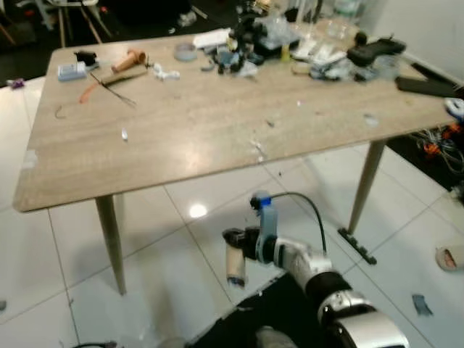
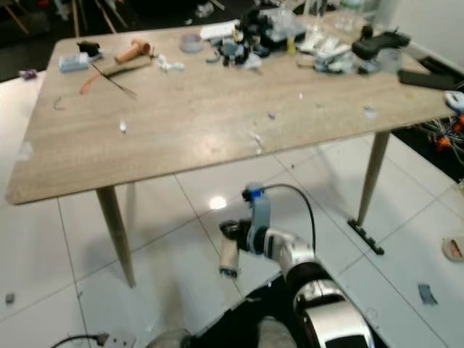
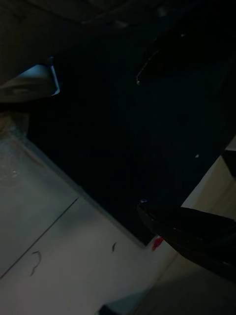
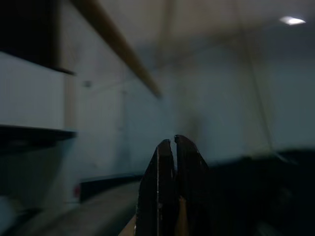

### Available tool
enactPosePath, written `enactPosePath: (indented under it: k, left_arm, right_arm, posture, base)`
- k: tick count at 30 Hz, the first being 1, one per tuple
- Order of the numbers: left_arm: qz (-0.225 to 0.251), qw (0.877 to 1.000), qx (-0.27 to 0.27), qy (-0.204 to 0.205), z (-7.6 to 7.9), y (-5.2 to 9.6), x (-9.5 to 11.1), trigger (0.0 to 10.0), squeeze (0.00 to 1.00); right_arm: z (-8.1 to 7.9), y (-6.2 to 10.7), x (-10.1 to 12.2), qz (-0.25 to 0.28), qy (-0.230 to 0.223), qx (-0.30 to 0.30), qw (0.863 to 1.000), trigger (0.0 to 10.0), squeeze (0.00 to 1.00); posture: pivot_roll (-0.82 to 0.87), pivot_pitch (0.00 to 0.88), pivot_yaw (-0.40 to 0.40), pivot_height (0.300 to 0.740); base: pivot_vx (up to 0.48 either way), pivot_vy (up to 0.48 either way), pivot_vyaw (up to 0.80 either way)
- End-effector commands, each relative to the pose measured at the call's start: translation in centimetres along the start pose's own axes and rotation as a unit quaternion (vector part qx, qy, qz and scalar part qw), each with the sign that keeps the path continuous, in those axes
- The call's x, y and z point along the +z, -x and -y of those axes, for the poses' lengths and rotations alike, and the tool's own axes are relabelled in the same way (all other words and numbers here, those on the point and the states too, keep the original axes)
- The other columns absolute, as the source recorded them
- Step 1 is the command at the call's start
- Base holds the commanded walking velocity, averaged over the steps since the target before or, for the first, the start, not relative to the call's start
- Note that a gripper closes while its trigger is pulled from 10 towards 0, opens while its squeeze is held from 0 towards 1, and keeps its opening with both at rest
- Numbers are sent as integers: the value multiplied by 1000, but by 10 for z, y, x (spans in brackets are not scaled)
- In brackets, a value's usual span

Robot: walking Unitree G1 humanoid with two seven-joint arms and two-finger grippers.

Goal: Picking trash to rubbish bin

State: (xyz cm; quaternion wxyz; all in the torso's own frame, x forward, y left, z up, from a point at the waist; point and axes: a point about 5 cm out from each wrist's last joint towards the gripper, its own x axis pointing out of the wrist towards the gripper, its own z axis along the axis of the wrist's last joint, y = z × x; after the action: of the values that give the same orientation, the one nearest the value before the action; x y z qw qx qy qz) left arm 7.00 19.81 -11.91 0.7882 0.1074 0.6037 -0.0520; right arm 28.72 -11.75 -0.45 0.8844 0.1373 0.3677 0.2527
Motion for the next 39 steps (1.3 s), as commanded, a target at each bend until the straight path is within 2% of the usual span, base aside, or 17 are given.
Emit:
enactPosePath:
  k: [1, 2, 3, 4, 6, 7, 8, 10, 11, 12, 14, 17, 19, 21, 25, 35, 39]
  left_arm:
    - [32, 999, -23, -5, 14, -2, 16, 10000, 0]
    - [32, 999, -23, -6, 14, -2, 16, 10000, 0]
    - [31, 999, -22, -8, 14, -2, 15, 10000, 0]
    - [30, 999, -21, -9, 14, -2, 15, 10000, 0]
    - [30, 999, -21, -9, 14, -2, 15, 10000, 0]
    - [29, 999, -21, -10, 14, -2, 15, 10000, 0]
    - [29, 999, -21, -10, 14, -2, 15, 10000, 0]
    - [29, 999, -21, -11, 14, -2, 15, 10000, 0]
    - [28, 999, -23, -13, 15, -2, 15, 10000, 0]
    - [28, 999, -23, -13, 15, -2, 15, 10000, 0]
    - [27, 999, -28, -16, 16, -2, 15, 10000, 0]
    - [26, 999, -35, -19, 17, -2, 15, 10000, 0]
    - [26, 999, -36, -20, 17, -2, 15, 10000, 0]
    - [25, 998, -42, -27, 18, -2, 14, 10000, 0]
    - [25, 998, -45, -36, 16, -2, 15, 10000, 0]
    - [19, 999, -37, -33, 17, -2, 17, 10000, 0]
    - [11, 998, -38, -40, 19, -2, 13, 10000, 0]
  right_arm:
    - [21, 10, -23, -25, -20, -71, 997, 10000, 0]
    - [33, 17, -34, -36, -16, -114, 993, 10000, 0]
    - [49, 29, -52, -51, -25, -178, 982, 10000, 0]
    - [56, 35, -60, -57, -36, -203, 977, 10000, 0]
    - [56, 35, -60, -57, -36, -203, 977, 10000, 0]
    - [65, 45, -74, -72, -46, -243, 966, 10000, 0]
    - [65, 45, -74, -72, -46, -243, 966, 10000, 0]
    - [80, 68, -108, -124, -52, -305, 943, 10000, 0]
    - [84, 81, -129, -164, -44, -326, 930, 10000, 0]
    - [84, 81, -129, -164, -44, -326, 930, 10000, 0]
    - [85, 96, -156, -219, -28, -338, 915, 10000, 0]
    - [82, 102, -170, -249, -15, -337, 908, 10000, 0]
    - [82, 102, -171, -252, -14, -336, 907, 10000, 0]
    - [80, 100, -171, -264, 25, -324, 908, 10000, 0]
    - [81, 95, -162, -265, 69, -321, 907, 10000, 0]
    - [81, 93, -159, -279, 117, -312, 900, 10000, 0]
    - [80, 94, -161, -284, 120, -311, 899, 10000, 0]
  posture:
    - [-7, 44, 2, 740]
    - [-7, 41, 1, 740]
    - [-6, 40, -2, 740]
    - [-7, 38, -2, 740]
    - [-7, 38, -2, 740]
    - [-2, 36, -3, 740]
    - [-2, 36, -3, 740]
    - [-3, 34, -3, 740]
    - [-4, 32, -3, 740]
    - [-4, 32, -3, 740]
    - [-3, 31, -4, 740]
    - [-4, 31, -2, 740]
    - [-4, 31, -2, 740]
    - [-11, 34, 14, 740]
    - [1, 30, 12, 740]
    - [26, 26, 3, 740]
    - [28, 26, 3, 740]
  base:
    - [-307, 0, 0]
    - [-281, 0, 0]
    - [0, 0, -781]
    - [0, 0, -781]
    - [0, 0, -781]
    - [0, 0, -781]
    - [0, 0, -781]
    - [0, 0, -775]
    - [0, 0, -775]
    - [0, 0, -775]
    - [0, 0, -775]
    - [0, 0, -775]
    - [0, 0, -775]
    - [0, 0, -772]
    - [0, 0, -769]
    - [0, 0, -769]
    - [0, 0, -769]
